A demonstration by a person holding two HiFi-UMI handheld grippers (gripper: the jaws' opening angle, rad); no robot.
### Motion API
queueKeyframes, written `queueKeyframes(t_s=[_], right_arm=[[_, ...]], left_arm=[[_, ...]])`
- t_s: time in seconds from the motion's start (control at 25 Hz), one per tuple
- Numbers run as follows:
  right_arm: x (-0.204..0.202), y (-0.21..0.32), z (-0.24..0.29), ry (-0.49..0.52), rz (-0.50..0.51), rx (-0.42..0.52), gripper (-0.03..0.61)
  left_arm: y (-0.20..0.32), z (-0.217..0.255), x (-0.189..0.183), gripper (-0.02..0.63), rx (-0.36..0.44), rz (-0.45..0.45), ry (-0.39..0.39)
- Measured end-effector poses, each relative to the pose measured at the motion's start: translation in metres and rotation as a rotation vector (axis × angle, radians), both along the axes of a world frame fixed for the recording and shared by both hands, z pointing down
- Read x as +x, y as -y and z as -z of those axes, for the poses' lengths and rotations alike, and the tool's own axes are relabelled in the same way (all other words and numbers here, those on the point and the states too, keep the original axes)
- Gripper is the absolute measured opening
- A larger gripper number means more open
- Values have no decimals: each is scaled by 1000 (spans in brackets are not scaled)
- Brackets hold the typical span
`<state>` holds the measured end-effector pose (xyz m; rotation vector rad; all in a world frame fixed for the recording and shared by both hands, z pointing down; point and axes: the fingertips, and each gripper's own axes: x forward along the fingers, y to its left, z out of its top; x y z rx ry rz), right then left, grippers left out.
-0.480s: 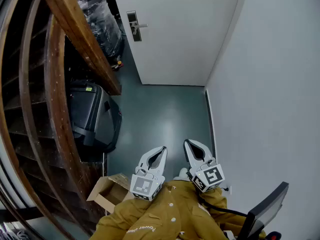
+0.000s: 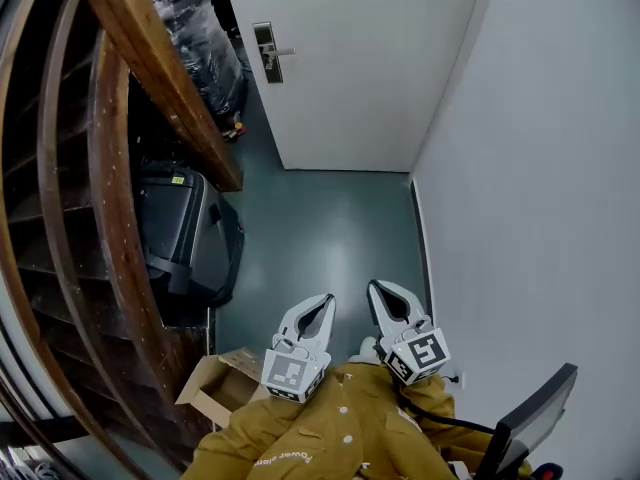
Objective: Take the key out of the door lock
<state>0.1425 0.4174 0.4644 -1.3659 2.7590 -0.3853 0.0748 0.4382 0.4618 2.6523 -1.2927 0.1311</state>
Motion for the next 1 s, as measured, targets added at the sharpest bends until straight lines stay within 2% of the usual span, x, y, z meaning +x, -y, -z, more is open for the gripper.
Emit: queueKeyframes(t_s=[0.08, 0.12, 0.16, 0.32, 0.48, 0.6, 0.8, 1.0], right_arm=[[-6, -1, 2, 58, 27, -19, 31], [-10, 2, 3, 78, 39, -24, 138], [-15, 6, 5, 83, 40, -21, 141], [-41, 27, 5, 47, 5, -5, 8], [-69, 48, -8, 24, 28, -29, 6], [-76, 72, -13, -4, 31, -24, 6], [-83, 140, -28, -22, 53, -35, 6], [-71, 250, -34, -40, 97, -17, 5]], left_arm=[[-3, 0, -6, -3, -2, 0, 4], [-3, 0, -10, -3, -1, 3, 5], [0, 1, -17, -3, -2, 10, 3], [13, -3, -57, -3, -25, 39, -13], [34, -12, -101, -3, -43, 81, -35], [60, -16, -115, -3, -46, 93, -41], [126, -28, -119, -3, -59, 99, -52], [234, -33, -104, -3, -65, 101, -30]])
